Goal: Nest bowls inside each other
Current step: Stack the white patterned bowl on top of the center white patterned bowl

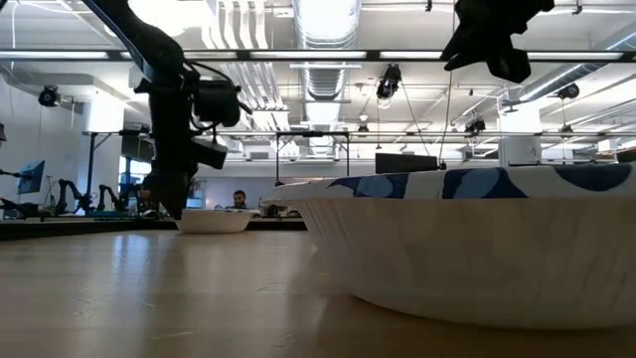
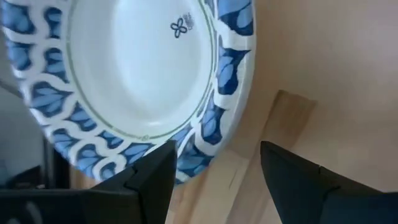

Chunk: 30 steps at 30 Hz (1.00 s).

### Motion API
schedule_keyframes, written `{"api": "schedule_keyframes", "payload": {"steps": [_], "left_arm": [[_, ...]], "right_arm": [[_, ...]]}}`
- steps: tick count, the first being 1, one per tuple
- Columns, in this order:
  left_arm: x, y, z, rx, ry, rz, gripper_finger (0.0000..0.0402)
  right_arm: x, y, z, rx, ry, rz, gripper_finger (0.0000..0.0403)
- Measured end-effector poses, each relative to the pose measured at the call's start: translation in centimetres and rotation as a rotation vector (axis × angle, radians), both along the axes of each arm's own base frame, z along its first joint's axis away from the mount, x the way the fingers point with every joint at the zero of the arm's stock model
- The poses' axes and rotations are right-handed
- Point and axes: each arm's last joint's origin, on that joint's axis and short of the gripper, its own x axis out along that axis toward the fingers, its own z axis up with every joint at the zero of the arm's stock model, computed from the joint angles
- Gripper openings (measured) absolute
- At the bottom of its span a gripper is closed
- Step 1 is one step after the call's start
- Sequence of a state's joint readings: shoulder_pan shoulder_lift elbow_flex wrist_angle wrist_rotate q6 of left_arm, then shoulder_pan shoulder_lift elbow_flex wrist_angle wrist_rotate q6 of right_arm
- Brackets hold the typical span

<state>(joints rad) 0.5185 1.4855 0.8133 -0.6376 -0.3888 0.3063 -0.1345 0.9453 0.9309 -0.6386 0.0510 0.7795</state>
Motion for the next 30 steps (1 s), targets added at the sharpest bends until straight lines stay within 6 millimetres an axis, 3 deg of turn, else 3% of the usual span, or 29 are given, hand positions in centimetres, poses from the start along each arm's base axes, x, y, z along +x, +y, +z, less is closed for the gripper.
{"api": "schedule_keyframes", "payload": {"steps": [9,20,30], "left_arm": [[-0.3,1.3,-0.5,-0.036,0.034,-0.058,0.0196],[-0.5,1.0,1.9,-0.022,-0.032,-0.069,0.0014],[-1.3,0.3,3.6,-0.021,-0.081,-0.020,0.0006]], "right_arm": [[1.3,0.0,0.0,0.020,-0.019,-0.010,0.0063],[1.4,-0.1,0.2,0.020,-0.049,-0.014,0.0063],[1.5,-0.1,0.3,0.018,-0.055,-0.014,0.0063]]}}
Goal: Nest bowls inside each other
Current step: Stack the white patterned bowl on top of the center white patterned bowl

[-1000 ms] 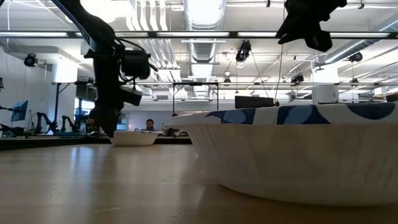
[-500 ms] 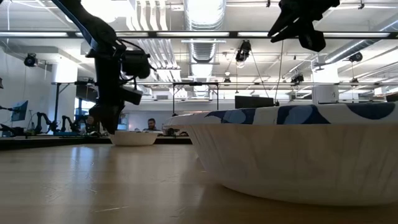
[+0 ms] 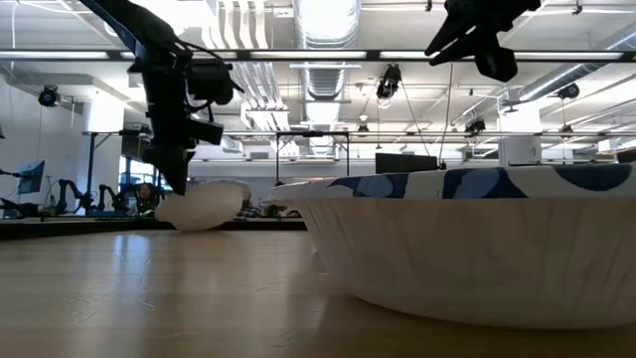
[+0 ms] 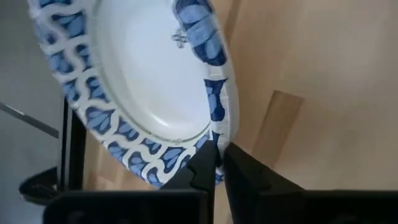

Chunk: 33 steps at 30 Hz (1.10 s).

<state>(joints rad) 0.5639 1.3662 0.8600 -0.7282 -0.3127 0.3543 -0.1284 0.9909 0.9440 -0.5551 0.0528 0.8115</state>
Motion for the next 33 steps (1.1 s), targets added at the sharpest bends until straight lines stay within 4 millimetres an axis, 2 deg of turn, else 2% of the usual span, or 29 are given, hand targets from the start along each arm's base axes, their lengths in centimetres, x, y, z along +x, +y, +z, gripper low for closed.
{"api": "schedule_keyframes", "payload": {"steps": [4,9,16,22,26,33], "left_arm": [[-0.4,-0.6,1.8,0.021,-0.065,0.029,0.0003],[-0.7,-2.2,5.1,0.065,-0.210,-0.017,0.0001],[-0.9,-5.8,10.4,-0.008,-0.520,-0.259,0.0000],[0.0,-9.9,13.7,-0.014,-0.663,-0.488,0.0000],[1.9,-12.9,14.5,0.015,-0.642,-0.680,0.0000],[6.9,-17.6,12.5,0.113,-0.429,-0.921,0.0000]], "right_arm": [[0.0,0.0,0.0,-0.001,-0.003,0.001,0.0063],[0.0,0.0,0.1,-0.008,-0.008,0.005,0.0063],[0.0,0.0,0.1,-0.035,-0.002,0.023,0.0063],[0.0,0.0,0.1,-0.048,0.003,0.032,0.0063],[-0.1,0.0,0.1,-0.053,0.002,0.035,0.0063],[-1.3,0.3,0.3,-0.037,0.023,0.043,0.0063]]}}
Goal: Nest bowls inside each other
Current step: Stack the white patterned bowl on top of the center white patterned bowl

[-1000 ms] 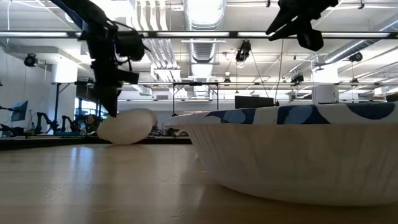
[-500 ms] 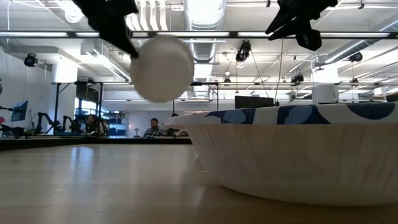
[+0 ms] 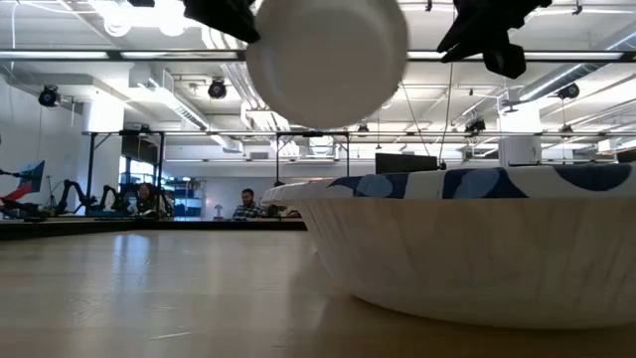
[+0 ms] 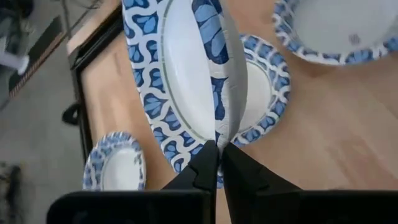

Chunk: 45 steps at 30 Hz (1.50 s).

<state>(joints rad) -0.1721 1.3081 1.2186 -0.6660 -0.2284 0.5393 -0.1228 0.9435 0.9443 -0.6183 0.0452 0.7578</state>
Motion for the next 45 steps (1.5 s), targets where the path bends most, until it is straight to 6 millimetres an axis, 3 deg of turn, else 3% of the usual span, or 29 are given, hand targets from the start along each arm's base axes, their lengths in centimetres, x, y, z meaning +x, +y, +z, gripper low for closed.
{"api": "schedule_keyframes", "payload": {"steps": [10,16,24,33,45], "left_arm": [[7.0,-3.0,-5.6,0.365,0.123,0.057,0.0000],[9.5,-4.2,-6.5,0.551,0.054,0.101,0.0000],[10.2,-5.6,-8.5,0.641,0.082,0.062,0.0000],[10.3,-8.2,-10.9,0.637,0.105,0.018,0.0000],[9.3,-8.1,-12.0,0.652,0.164,0.056,0.0000]], "right_arm": [[-3.7,1.3,1.2,0.014,-0.026,0.044,0.0063],[-5.9,1.6,1.5,0.014,-0.030,0.055,0.0063],[-7.7,1.7,1.5,-0.007,-0.012,0.070,0.0063],[-8.2,1.7,1.3,-0.045,0.029,0.100,0.0063],[-8.2,1.7,1.2,-0.052,0.039,0.110,0.0063]]}}
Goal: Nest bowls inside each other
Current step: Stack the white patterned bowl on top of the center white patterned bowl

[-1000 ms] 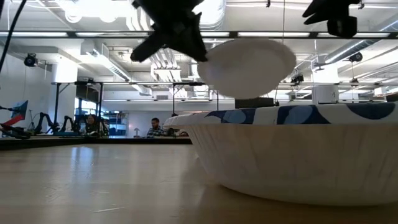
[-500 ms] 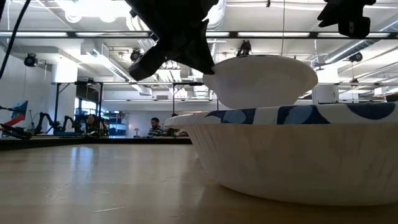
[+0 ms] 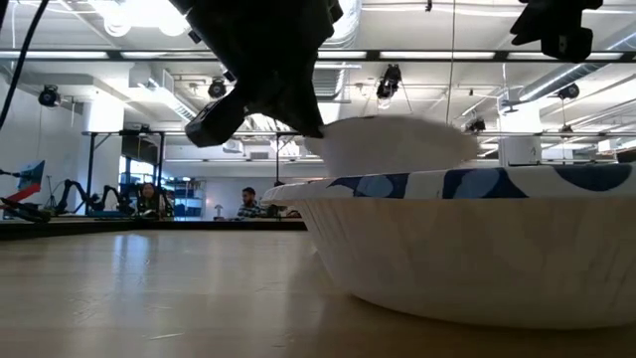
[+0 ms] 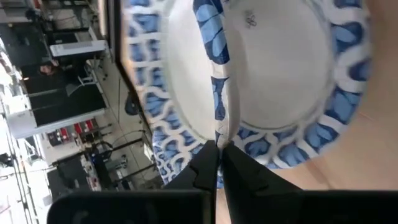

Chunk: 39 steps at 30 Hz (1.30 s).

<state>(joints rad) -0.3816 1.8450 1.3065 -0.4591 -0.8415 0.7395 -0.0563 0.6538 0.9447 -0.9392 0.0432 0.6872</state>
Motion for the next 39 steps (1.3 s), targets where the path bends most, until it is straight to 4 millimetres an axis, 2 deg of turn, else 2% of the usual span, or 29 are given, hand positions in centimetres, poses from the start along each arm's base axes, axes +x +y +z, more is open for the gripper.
{"api": "schedule_keyframes", "payload": {"steps": [11,16,21,31,39], "left_arm": [[-0.1,-0.2,-0.4,-0.086,0.042,-0.057,0.0000],[-0.5,-0.2,-1.4,-0.144,0.085,-0.081,0.0004],[-1.0,0.0,-2.2,-0.161,0.086,-0.034,0.0036],[-0.5,0.0,-1.0,-0.149,0.011,-0.014,0.0106],[-0.6,0.0,-1.0,-0.155,0.013,-0.001,0.0136]], "right_arm": [[0.0,0.0,0.0,0.019,-0.001,0.007,0.0063],[0.0,0.0,0.0,0.023,-0.002,0.004,0.0063],[0.0,0.1,0.0,0.027,-0.002,0.003,0.0063],[0.0,0.1,0.0,0.028,-0.002,0.004,0.0063],[0.0,0.1,0.0,0.027,-0.001,0.003,0.0063]]}}
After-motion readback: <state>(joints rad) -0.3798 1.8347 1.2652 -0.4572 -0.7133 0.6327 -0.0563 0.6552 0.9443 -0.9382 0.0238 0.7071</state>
